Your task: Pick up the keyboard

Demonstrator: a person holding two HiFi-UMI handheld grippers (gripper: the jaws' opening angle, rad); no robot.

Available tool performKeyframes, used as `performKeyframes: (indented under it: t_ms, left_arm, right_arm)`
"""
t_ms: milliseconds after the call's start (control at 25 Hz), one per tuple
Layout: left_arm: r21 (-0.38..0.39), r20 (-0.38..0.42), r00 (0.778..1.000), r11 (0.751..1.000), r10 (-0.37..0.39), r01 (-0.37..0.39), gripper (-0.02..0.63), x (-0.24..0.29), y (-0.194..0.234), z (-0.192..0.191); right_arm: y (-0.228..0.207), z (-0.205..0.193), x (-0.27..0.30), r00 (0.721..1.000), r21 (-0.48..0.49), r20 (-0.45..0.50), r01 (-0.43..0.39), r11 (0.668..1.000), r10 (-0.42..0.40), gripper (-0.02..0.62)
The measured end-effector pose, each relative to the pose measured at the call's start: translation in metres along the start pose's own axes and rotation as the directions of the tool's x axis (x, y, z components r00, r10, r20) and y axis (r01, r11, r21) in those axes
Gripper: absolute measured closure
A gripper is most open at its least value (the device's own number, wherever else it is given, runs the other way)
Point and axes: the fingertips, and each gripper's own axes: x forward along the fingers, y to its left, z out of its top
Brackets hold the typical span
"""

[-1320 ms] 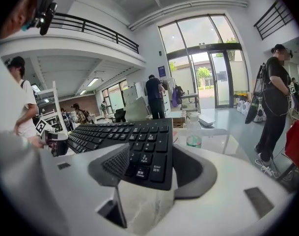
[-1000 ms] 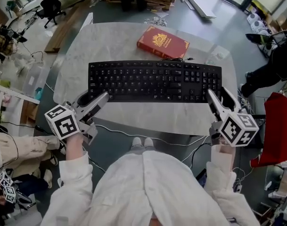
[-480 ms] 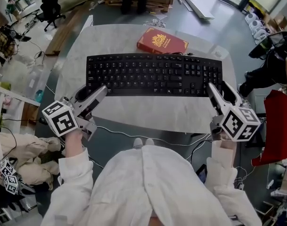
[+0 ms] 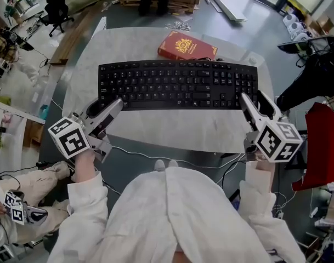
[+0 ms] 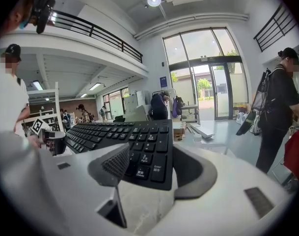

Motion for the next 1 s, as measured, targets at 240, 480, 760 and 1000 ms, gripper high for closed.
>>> performKeyframes:
  t_ms: [240,480,760,1000]
  left_arm:
    - [-0.002,0.013,1.000,1.000,0.006,-0.006,0.380,-0.0004,-0.0008,-0.0022]
    - [0.001,0.019,1.000,1.000,0.005,-0.005,0.380,-0.0009,-0.0004,-0.0025]
    - [0.012,0.021,1.000,1.000,0.003,-0.004,0.380,-0.0009,-0.0017,0.0005]
    - [0.013,0.022,1.000,1.000,-0.001,0.001,0.380,-0.0010,-0.0025,0.0006]
  right_arm:
    - [-0.0009,-0.0011,0.0006,1.000,-0.009,0.004,-0.002,1.000,0.002,0.302]
    - [-0.0001,0.0005,0.0012,1.000,-0.017,0.005,-0.004,1.000,0.004,0.302]
    - [-0.0002,-0.0003,0.0012,1.000,-0.012,0.001,-0.003,1.000,0.003,0.302]
    - [-0.0004,-0.0004,0.0008,1.000,-0.013,0.001,-0.005,1.000,0.005,0.302]
